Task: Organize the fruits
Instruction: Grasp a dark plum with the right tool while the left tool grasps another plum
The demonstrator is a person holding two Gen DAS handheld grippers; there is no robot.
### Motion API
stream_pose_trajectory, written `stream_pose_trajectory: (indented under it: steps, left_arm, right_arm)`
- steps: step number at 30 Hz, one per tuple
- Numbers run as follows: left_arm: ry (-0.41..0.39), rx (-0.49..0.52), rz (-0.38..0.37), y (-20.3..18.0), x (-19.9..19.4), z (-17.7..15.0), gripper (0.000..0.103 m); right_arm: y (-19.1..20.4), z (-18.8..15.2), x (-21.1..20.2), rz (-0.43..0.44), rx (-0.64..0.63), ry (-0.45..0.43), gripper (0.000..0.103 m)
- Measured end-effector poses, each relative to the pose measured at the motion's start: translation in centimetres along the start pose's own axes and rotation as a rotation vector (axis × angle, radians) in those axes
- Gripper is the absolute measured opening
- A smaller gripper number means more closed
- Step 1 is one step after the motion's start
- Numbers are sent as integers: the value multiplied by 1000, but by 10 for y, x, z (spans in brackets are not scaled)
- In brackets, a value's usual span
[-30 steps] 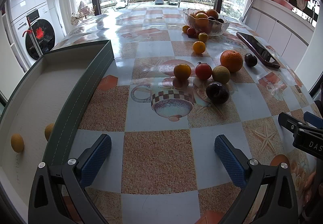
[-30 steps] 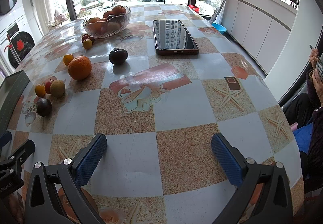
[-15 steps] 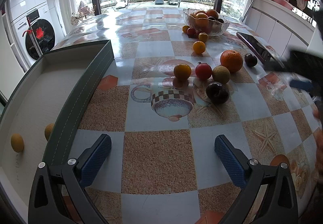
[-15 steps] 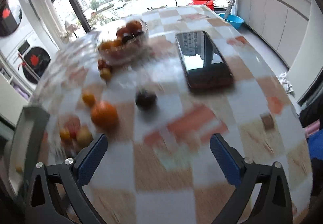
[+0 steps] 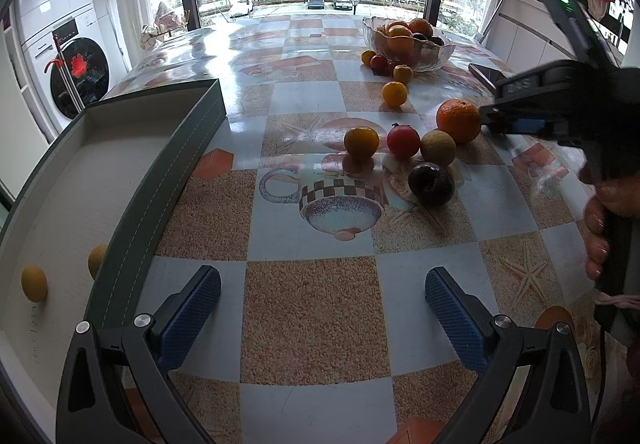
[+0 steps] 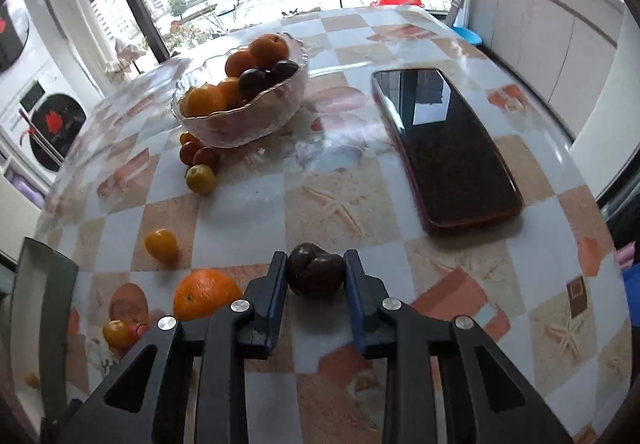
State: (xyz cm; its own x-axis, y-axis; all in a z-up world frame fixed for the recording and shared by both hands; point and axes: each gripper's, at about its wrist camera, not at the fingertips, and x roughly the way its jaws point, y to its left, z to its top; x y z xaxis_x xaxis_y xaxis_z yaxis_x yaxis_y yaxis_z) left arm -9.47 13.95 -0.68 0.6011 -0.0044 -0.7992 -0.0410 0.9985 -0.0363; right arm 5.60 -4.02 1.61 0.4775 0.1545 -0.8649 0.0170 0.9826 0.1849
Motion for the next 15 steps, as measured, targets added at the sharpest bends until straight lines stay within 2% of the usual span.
stream_pose_trajectory:
  steps: [2, 6, 12, 15]
  left_arm:
    - [0, 0, 0, 0, 1, 1, 103]
    - [0, 0, 0, 0, 0, 0, 103]
    - [30, -17, 21, -3, 4, 8, 103]
    - [66, -14, 3, -13, 10, 18, 103]
  right_arm:
    - [-11, -5, -6, 64, 32, 8, 31]
    - [-30, -30, -27, 105, 24, 7, 31]
    - [-47, -83, -61, 110, -12, -31, 31]
    - [-52, -97, -72, 102, -21, -56, 31]
